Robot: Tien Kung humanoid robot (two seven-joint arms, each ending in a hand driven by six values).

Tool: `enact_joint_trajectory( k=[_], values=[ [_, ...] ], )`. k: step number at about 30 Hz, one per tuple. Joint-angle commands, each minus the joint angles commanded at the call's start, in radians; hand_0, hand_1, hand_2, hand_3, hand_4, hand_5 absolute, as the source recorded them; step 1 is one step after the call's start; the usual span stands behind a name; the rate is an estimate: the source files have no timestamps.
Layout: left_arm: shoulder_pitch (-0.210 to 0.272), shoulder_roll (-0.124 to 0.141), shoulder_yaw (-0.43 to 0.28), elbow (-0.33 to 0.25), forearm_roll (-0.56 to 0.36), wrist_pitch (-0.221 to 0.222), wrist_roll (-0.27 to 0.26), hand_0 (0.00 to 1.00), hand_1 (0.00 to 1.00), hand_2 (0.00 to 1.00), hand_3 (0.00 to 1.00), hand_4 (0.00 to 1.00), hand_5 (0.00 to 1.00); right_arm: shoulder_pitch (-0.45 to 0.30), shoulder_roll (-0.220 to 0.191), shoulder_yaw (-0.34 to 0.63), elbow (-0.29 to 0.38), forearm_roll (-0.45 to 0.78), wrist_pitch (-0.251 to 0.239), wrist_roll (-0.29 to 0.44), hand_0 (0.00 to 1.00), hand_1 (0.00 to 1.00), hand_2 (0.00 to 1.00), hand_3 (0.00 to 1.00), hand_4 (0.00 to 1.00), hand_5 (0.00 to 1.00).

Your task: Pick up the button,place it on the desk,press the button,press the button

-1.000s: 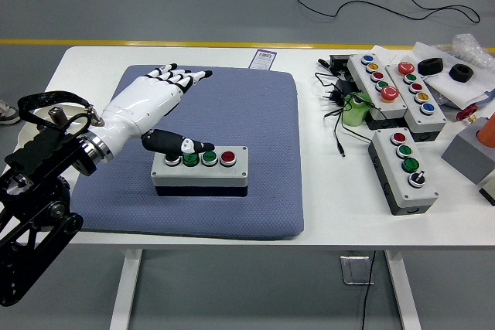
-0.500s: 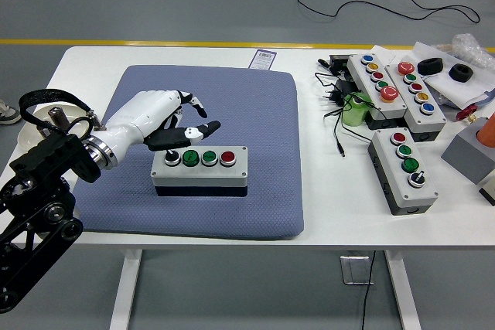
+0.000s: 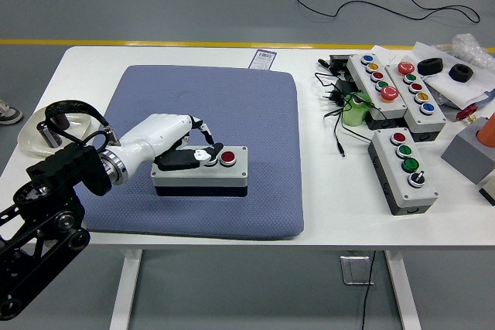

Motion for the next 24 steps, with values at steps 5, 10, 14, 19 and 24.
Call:
enact_joint_trajectory(
  k=[5,10,14,19,24],
  values=[
    [-0.005,0.0,0.031,0.02,0.006,0.005,0.006,0.002,0.002,0.002,0.64,0.652,0.95,0.001,0.0,-0.001,0.0,0.001,0.0,0.0,0.655,0.649,0.687,0.601,0.44,0.322],
    [-0.009,0.0,0.032,0.03,0.013,0.006,0.009,0.002,0.002,0.002,0.652,0.648,0.936,0.001,0.0,0.001,0.0,-0.001,0.0,0.0,0.654,0.649,0.687,0.601,0.44,0.321],
    [-0.008,0.003,0.026,0.026,0.016,0.003,0.01,0.002,0.002,0.002,0.653,0.645,0.939,0.001,0.001,0.002,0.0,-0.002,0.0,-0.001,0.655,0.649,0.687,0.601,0.44,0.322],
    [-0.01,0.005,0.019,0.015,0.012,-0.001,0.009,0.002,0.002,0.002,0.644,0.642,0.941,0.0,0.001,0.003,0.0,-0.002,0.0,-0.001,0.655,0.649,0.687,0.601,0.439,0.319],
    [-0.01,0.004,0.02,0.022,0.016,-0.008,0.012,0.002,0.002,0.002,0.642,0.638,0.947,-0.002,0.001,0.004,0.0,-0.003,0.0,-0.002,0.655,0.649,0.687,0.601,0.439,0.319]
  ],
)
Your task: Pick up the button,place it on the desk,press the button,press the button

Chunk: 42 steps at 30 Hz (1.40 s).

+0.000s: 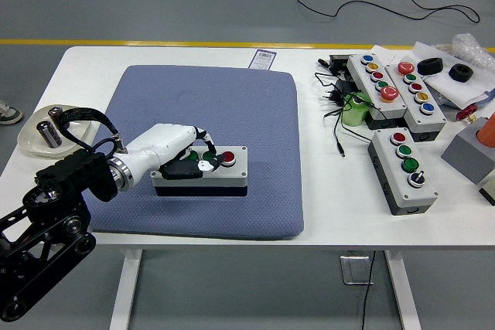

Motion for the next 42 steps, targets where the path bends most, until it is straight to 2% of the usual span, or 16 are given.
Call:
enact_joint_trajectory(
  k=[8,15,19,23,24,27,42],
  values=[
    [0.001,0.0,0.017,0.024,0.026,-0.035,0.014,0.002,0.002,0.002,0.645,0.64,0.945,-0.001,0.001,0.0,0.0,0.0,-0.001,-0.001,0.655,0.649,0.687,0.601,0.439,0.319],
    [0.007,0.005,0.021,0.029,0.029,-0.089,0.029,0.002,0.002,0.002,0.641,0.639,0.945,-0.004,0.001,0.002,0.0,-0.004,-0.001,-0.001,0.655,0.649,0.687,0.6,0.44,0.321],
    [0.011,0.006,0.015,0.022,0.031,-0.046,0.019,0.002,0.002,0.002,0.643,0.638,0.949,-0.006,0.001,-0.001,0.0,-0.001,0.0,-0.001,0.655,0.65,0.687,0.601,0.439,0.321],
    [0.008,0.002,0.007,0.003,0.027,0.052,-0.009,0.002,0.002,0.002,0.643,0.638,0.949,-0.005,0.0,-0.004,0.0,0.002,0.0,0.0,0.655,0.65,0.687,0.601,0.439,0.321],
    [0.006,0.0,0.008,-0.002,0.025,0.078,-0.017,0.002,0.002,0.002,0.65,0.635,0.978,-0.005,0.0,-0.005,0.0,0.002,0.0,0.0,0.655,0.649,0.687,0.601,0.439,0.321],
    [0.002,-0.006,0.013,-0.01,0.007,0.115,-0.034,0.002,0.002,0.002,0.65,0.635,0.978,-0.004,-0.001,-0.006,0.0,0.003,0.0,0.0,0.655,0.649,0.687,0.601,0.439,0.321],
    [-0.019,-0.029,0.072,0.032,-0.009,0.083,-0.016,0.002,0.002,0.002,0.662,0.632,0.982,0.003,0.001,-0.007,0.0,0.0,0.001,0.0,0.655,0.649,0.687,0.601,0.44,0.322]
  ],
)
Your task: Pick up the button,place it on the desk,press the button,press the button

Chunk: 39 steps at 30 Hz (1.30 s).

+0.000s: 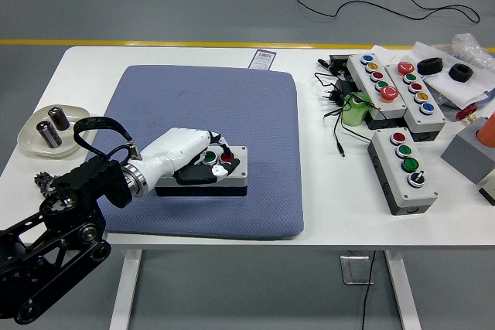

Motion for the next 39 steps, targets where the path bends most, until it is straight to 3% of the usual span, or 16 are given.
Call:
enact_joint_trajectory(
  k=[7,14,18,22,23,24,29,30,35,36,39],
  values=[
    [-0.003,-0.003,0.012,0.007,0.005,-0.025,0.008,0.002,0.002,0.002,0.661,0.635,0.988,0.001,0.0,0.002,0.0,-0.003,0.0,-0.001,0.655,0.649,0.687,0.601,0.44,0.32],
    [-0.006,-0.009,0.018,0.044,0.013,-0.095,0.03,0.002,0.002,0.002,0.662,0.636,0.998,0.001,0.001,0.003,0.0,-0.006,0.001,0.0,0.655,0.649,0.687,0.601,0.44,0.32],
    [-0.006,-0.011,-0.001,0.042,0.015,-0.092,0.023,0.002,0.002,0.002,0.678,0.637,0.998,0.001,0.001,0.003,0.0,-0.005,0.001,0.0,0.655,0.649,0.687,0.601,0.44,0.321],
    [0.001,-0.011,-0.048,0.009,0.012,-0.036,0.01,0.002,0.002,0.002,0.678,0.637,0.998,-0.001,0.002,0.005,0.0,-0.01,0.002,-0.001,0.655,0.649,0.687,0.601,0.44,0.321],
    [0.007,-0.011,-0.063,-0.002,0.006,-0.004,0.004,0.002,0.002,0.002,0.678,0.637,0.998,-0.001,0.002,0.006,0.0,-0.013,0.002,-0.002,0.655,0.649,0.687,0.601,0.44,0.321],
    [0.017,-0.012,-0.085,-0.017,-0.008,0.039,-0.006,0.002,0.002,0.002,0.804,0.647,0.998,-0.001,0.002,0.006,0.0,-0.015,0.002,-0.002,0.655,0.649,0.687,0.6,0.439,0.322],
    [0.064,-0.03,-0.196,-0.052,-0.13,0.2,-0.028,0.002,0.002,0.002,0.804,0.647,0.998,-0.002,0.001,0.007,0.0,-0.011,0.001,-0.001,0.655,0.649,0.687,0.6,0.439,0.322],
    [0.074,-0.036,-0.223,-0.047,-0.171,0.225,-0.037,0.03,0.164,0.236,0.974,0.65,0.998,-0.001,0.001,0.007,0.0,-0.01,0.001,-0.001,0.655,0.649,0.686,0.6,0.439,0.322],
    [0.099,-0.044,-0.298,-0.016,-0.35,0.282,-0.097,0.03,0.164,0.236,0.974,0.65,0.998,-0.001,0.0,0.006,0.0,-0.008,0.001,0.0,0.655,0.649,0.686,0.6,0.439,0.322],
    [0.102,-0.044,-0.308,-0.008,-0.392,0.284,-0.111,0.628,0.765,0.832,0.977,0.632,0.998,-0.001,0.0,0.007,0.0,-0.008,0.001,0.0,0.655,0.65,0.686,0.601,0.439,0.322],
    [0.114,-0.046,-0.351,0.029,-0.515,0.269,-0.152,0.628,0.765,0.832,0.977,0.632,0.998,-0.002,-0.001,0.007,0.0,-0.011,0.001,-0.001,0.655,0.65,0.686,0.601,0.439,0.322]
  ],
)
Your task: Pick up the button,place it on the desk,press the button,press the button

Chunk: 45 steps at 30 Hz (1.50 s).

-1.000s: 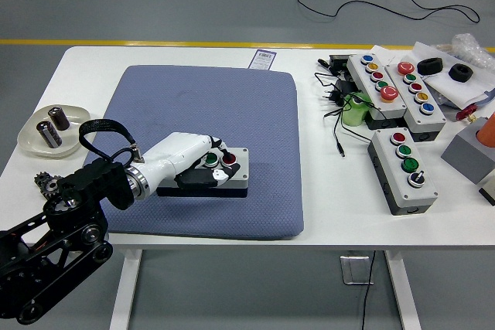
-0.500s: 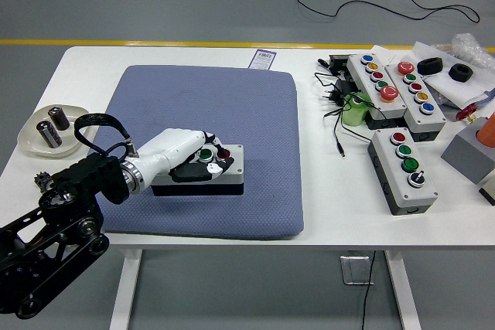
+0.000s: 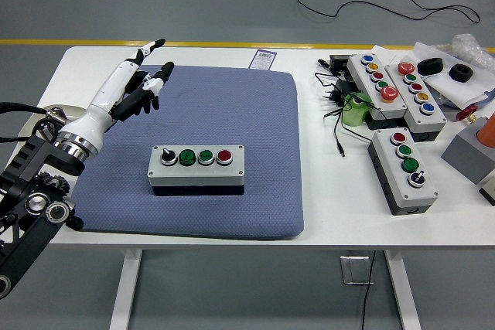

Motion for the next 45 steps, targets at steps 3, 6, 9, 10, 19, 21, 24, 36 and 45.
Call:
enact_joint_trajectory(
  k=[3,6,9,10,19,21,24,36,45],
  values=[
    [0.013,-0.006,-0.05,0.034,-0.13,-0.01,-0.025,0.859,0.916,0.985,0.998,0.626,0.998,-0.001,0.0,0.0,0.0,0.001,0.0,-0.001,0.655,0.65,0.686,0.601,0.439,0.322],
    [0.02,-0.013,-0.099,0.057,-0.254,-0.025,-0.026,0.859,0.916,0.985,0.998,0.626,0.998,-0.002,0.0,-0.002,0.0,0.002,0.0,-0.002,0.655,0.65,0.686,0.601,0.439,0.322],
    [0.019,-0.015,-0.128,0.071,-0.365,-0.037,-0.021,0.877,0.93,0.997,0.998,0.63,0.998,-0.003,0.0,-0.003,0.0,-0.001,0.0,-0.003,0.655,0.65,0.686,0.601,0.439,0.322],
    [0.019,-0.016,-0.138,0.075,-0.385,-0.042,-0.02,0.877,0.93,0.997,0.998,0.63,0.998,-0.004,0.0,-0.003,0.0,-0.001,0.0,-0.004,0.655,0.65,0.686,0.601,0.439,0.322],
    [0.026,-0.028,-0.168,0.081,-0.387,-0.07,-0.011,0.88,0.932,0.995,0.995,0.63,0.998,-0.01,0.0,0.0,0.0,-0.007,-0.001,-0.006,0.655,0.65,0.686,0.6,0.439,0.322],
    [0.024,-0.028,-0.168,0.081,-0.384,-0.073,-0.01,0.882,0.932,0.991,0.989,0.63,0.998,-0.011,0.0,0.001,0.0,-0.008,-0.001,-0.005,0.655,0.65,0.686,0.601,0.439,0.322],
    [0.024,-0.029,-0.167,0.081,-0.383,-0.077,-0.008,0.882,0.932,0.991,0.989,0.63,0.998,-0.011,0.0,-0.001,0.0,-0.007,-0.001,-0.005,0.655,0.65,0.686,0.601,0.439,0.322],
    [0.02,-0.027,-0.167,0.082,-0.377,-0.091,0.005,0.885,0.938,0.993,0.989,0.629,0.998,0.0,0.001,-0.01,0.0,0.0,0.0,-0.003,0.654,0.651,0.686,0.6,0.438,0.322],
    [0.022,-0.025,-0.175,0.082,-0.369,-0.093,0.013,0.898,0.941,0.996,0.992,0.628,0.998,0.001,0.001,-0.01,0.0,-0.001,0.001,0.0,0.655,0.65,0.686,0.601,0.439,0.322]
  ],
)
